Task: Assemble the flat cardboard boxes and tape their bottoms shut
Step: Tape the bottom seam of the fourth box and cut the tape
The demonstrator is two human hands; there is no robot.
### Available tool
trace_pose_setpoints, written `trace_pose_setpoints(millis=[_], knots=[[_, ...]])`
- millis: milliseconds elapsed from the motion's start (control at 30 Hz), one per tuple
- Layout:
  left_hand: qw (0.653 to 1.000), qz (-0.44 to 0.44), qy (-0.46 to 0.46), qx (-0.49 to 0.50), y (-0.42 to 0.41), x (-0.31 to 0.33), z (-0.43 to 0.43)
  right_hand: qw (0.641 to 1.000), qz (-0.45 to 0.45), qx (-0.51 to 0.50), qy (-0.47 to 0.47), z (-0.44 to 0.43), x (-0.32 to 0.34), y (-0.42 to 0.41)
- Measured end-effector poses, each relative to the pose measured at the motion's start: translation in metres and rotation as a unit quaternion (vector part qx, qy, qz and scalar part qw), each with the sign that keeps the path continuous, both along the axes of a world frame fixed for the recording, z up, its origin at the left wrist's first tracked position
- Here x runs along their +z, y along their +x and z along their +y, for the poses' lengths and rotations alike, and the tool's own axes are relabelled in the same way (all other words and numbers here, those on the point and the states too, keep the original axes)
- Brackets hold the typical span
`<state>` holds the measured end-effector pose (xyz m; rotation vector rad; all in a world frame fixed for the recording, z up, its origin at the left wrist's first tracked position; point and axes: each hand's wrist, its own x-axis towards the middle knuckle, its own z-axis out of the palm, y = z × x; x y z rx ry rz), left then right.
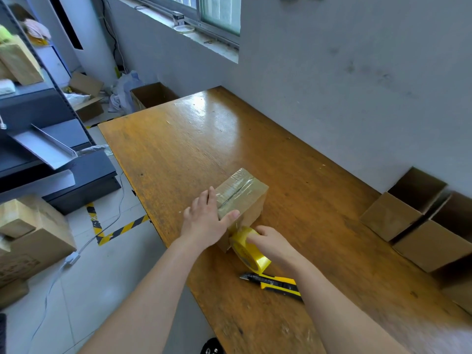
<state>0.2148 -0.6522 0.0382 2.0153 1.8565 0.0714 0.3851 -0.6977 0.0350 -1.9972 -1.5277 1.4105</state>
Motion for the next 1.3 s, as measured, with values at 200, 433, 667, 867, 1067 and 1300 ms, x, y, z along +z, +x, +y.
trace_pose_setpoints(millis=[200, 433, 667, 867, 1067, 1300], knots=[[0.999, -0.014, -0.011, -0.036, -0.004, 0.002, 0.009, 1.0, 0.013, 0.0, -0.01, 0.005, -0.008, -0.015], [0.997, 0.04, 0.034, -0.048, 0.0, 0.005, 0.009, 0.997, 0.029, -0.063, -0.045, 0.022, -0.02, -0.029], [0.99, 0.114, 0.033, -0.074, 0.011, 0.007, 0.012, 0.995, 0.092, -0.041, -0.013, 0.011, -0.02, -0.021], [0.99, 0.122, 0.017, -0.074, 0.014, 0.004, 0.016, 0.985, 0.169, -0.018, -0.028, 0.0, -0.015, -0.012], [0.993, 0.094, 0.007, -0.077, 0.011, 0.002, 0.025, 0.981, 0.192, -0.024, -0.037, -0.003, -0.013, -0.013], [0.99, -0.045, 0.13, -0.009, 0.0, -0.014, 0.015, 0.967, 0.248, -0.049, -0.036, -0.002, -0.017, -0.018]])
